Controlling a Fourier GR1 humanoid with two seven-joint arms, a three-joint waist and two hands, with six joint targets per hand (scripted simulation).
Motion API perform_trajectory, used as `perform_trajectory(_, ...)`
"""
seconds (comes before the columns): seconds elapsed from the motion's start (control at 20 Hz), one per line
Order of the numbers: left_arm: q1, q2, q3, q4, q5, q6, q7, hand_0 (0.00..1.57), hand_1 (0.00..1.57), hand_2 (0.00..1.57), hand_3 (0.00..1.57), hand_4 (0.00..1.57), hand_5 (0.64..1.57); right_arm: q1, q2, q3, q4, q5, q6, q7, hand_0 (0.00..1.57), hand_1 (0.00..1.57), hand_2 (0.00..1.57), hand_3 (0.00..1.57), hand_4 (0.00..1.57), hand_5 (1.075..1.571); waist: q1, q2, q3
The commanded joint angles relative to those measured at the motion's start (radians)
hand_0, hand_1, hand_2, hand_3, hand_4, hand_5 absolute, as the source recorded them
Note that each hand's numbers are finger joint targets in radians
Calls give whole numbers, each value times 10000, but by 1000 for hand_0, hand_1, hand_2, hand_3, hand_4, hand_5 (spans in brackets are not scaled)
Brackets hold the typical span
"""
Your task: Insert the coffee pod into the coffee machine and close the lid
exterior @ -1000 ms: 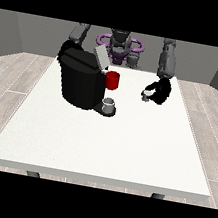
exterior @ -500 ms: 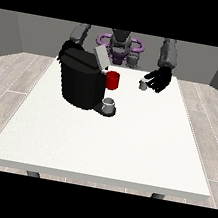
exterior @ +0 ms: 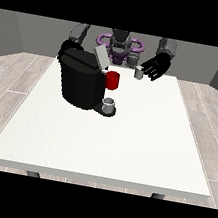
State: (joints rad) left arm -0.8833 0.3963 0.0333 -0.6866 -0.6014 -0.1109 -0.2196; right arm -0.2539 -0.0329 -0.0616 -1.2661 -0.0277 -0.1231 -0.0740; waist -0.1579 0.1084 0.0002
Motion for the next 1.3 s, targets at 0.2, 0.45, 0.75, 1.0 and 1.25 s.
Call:
perform_trajectory(0.2, -1037, 491, 310, -257, -81, -395, 308, 1011, 1011, 1199, 1224, 543, 1571, -74, 175, 45, 39, -204, 155, -484, 0, 0, 0, 0, 496, 1571, -265, 338, 3)
perform_trajectory(0.45, -2134, 581, 903, 19, 82, -43, 1117, 1211, 1211, 1253, 1199, 507, 1571, -466, 321, 476, -328, -102, 191, -585, 0, 0, 0, 0, 521, 1571, -932, 1008, 2)
perform_trajectory(0.75, -2163, 298, 704, 176, -67, -329, 1309, 1264, 1264, 1319, 1251, 516, 1571, -358, 108, 518, -791, 47, 0, 307, 0, 0, 0, 0, 506, 1571, -1212, 472, 0)
perform_trajectory(1.0, -2683, 570, 801, 243, -198, -204, 1131, 1281, 1281, 1306, 1226, 501, 1571, -1165, -106, 218, -931, 161, -315, 463, 0, 0, 0, 0, 549, 1571, -1238, 1212, 0)
perform_trajectory(1.25, -2680, 827, 1016, 700, -182, -269, 1061, 1307, 1307, 1328, 1239, 487, 1571, -436, 206, 868, -1635, 303, -186, 681, 0, 0, 0, 0, 459, 1571, -1820, 1165, -2)
